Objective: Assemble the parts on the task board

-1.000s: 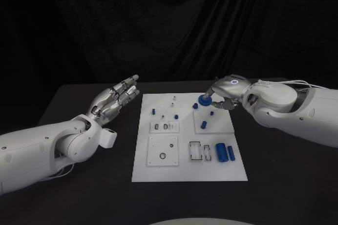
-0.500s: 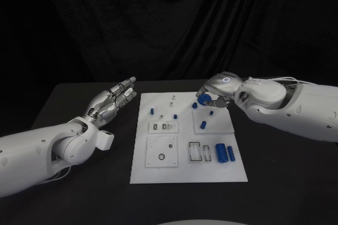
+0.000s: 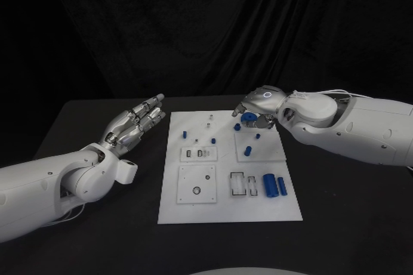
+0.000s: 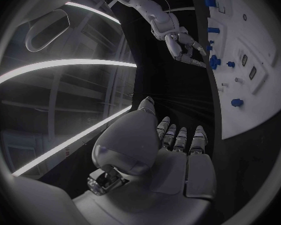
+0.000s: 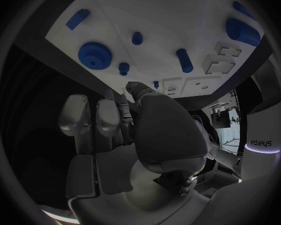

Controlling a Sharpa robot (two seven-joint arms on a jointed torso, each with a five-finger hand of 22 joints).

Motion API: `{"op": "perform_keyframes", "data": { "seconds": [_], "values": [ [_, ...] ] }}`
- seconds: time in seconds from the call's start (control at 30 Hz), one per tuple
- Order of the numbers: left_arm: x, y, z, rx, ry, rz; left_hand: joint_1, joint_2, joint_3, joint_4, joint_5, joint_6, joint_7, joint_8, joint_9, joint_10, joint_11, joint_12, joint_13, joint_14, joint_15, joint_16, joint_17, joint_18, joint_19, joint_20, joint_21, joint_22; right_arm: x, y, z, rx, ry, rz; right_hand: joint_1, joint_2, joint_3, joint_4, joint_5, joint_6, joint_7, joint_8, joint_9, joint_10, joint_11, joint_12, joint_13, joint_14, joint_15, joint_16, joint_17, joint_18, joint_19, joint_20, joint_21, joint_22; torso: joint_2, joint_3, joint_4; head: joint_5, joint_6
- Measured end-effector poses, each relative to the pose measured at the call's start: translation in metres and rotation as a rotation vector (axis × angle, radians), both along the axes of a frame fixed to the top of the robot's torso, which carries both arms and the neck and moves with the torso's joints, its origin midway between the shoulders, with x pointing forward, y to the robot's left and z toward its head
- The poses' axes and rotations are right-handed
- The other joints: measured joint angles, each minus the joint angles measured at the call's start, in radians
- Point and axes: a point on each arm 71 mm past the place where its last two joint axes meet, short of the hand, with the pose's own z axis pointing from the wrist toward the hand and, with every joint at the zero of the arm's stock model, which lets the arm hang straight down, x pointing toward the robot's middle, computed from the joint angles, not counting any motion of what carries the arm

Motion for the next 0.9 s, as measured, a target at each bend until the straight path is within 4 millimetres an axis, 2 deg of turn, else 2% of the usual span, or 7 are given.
{"op": "perform_keyframes", "data": {
  "seconds": [0.17, 0.3, 0.4, 0.63, 0.83, 0.9],
  "values": [
    [0.000, 0.000, 0.000, -0.001, 0.000, -0.002, 0.000, 0.000, 0.000, 0.000, 0.000, 0.004, 0.004, 0.000, 0.000, 0.000, 0.000, 0.000, 0.000, 0.000, 0.000, 0.000, 0.000, 0.000, 0.000, 0.000, 0.000, 0.001, 0.002, 0.001, 0.000, -0.002, 0.001, 0.003, 0.000, 0.000, 0.006, -0.001, 0.000, 0.012, 0.003, 0.000, 0.000, 0.013, -0.006, -0.003, 0.000, 0.000, 0.000, 0.000, -0.001, 0.000, 0.000, 0.000, 0.000, 0.002, 0.002, 0.0002, 0.0000, 0.001, -0.002],
    [0.000, 0.000, 0.000, -0.001, 0.001, -0.003, 0.004, -0.004, 0.000, 0.000, 0.000, 0.004, 0.004, 0.000, 0.000, 0.000, 0.000, 0.000, 0.000, 0.000, 0.000, 0.000, 0.000, 0.000, 0.000, 0.000, 0.000, 0.001, 0.003, 0.002, 0.000, -0.002, 0.003, 0.006, 0.003, -0.003, 0.007, -0.001, 0.000, 0.012, 0.003, 0.000, 0.001, 0.015, -0.003, -0.003, 0.000, 0.000, 0.000, 0.000, -0.002, 0.000, 0.000, 0.000, 0.000, 0.003, 0.005, 0.0002, 0.0012, -0.002, -0.002],
    [0.000, 0.000, 0.000, -0.002, 0.001, -0.004, 0.008, 0.000, 0.000, 0.000, 0.000, 0.011, 0.004, 0.000, 0.000, 0.000, 0.000, 0.000, 0.000, -0.004, 0.004, 0.000, 0.000, 0.000, 0.000, 0.000, 0.000, 0.001, 0.003, 0.003, 0.000, -0.003, 0.005, 0.008, 0.006, -0.006, 0.010, -0.004, 0.000, 0.016, -0.002, 0.000, 0.001, 0.020, -0.005, -0.003, 0.000, 0.000, 0.000, 0.000, -0.004, 0.000, 0.000, 0.000, 0.000, 0.004, 0.008, 0.0002, 0.0036, -0.007, -0.002],
    [0.000, 0.000, 0.000, -0.003, 0.001, -0.006, 0.008, 0.000, 0.000, 0.000, 0.000, 0.011, 0.004, 0.000, 0.001, 0.000, 0.000, 0.004, 0.000, -0.004, 0.004, 0.000, 0.000, 0.000, 0.004, 0.004, 0.000, 0.002, 0.006, 0.004, -0.001, -0.009, 0.009, 0.010, 0.006, -0.006, 0.018, -0.002, 0.000, 0.030, -0.001, 0.005, 0.005, 0.041, -0.002, -0.003, 0.001, 0.000, 0.000, 0.000, -0.006, 0.000, 0.000, 0.000, 0.003, 0.014, 0.017, 0.0001, 0.0100, -0.014, -0.003],
    [-0.001, 0.000, 0.000, -0.004, 0.002, -0.008, 0.012, -0.004, 0.000, 0.000, 0.000, 0.015, 0.007, 0.000, 0.001, 0.000, 0.000, 0.004, 0.000, 0.000, 0.007, 0.000, 0.000, 0.000, 0.004, 0.004, 0.004, 0.002, 0.010, 0.002, -0.002, -0.016, 0.011, 0.002, 0.006, -0.006, 0.024, 0.004, 0.000, 0.043, 0.000, 0.009, 0.008, 0.054, -0.004, -0.008, 0.001, 0.000, 0.000, 0.000, -0.008, 0.000, 0.000, 0.000, 0.004, 0.020, 0.024, -0.0011, 0.0127, -0.009, -0.001],
    [-0.001, 0.000, 0.000, -0.003, 0.002, -0.007, 0.012, -0.004, 0.000, 0.000, 0.000, 0.015, 0.007, 0.000, 0.001, 0.000, 0.000, 0.004, 0.000, 0.000, 0.007, 0.000, 0.000, 0.000, 0.003, 0.004, 0.004, 0.002, 0.011, 0.002, -0.002, -0.017, 0.011, -0.001, 0.006, -0.006, 0.028, 0.000, 0.000, 0.048, 0.005, 0.009, 0.009, 0.062, -0.004, -0.008, 0.001, 0.000, 0.000, 0.000, -0.008, 0.000, 0.000, 0.000, 0.004, 0.021, 0.026, -0.0015, 0.0130, -0.007, 0.000]
  ]
}}
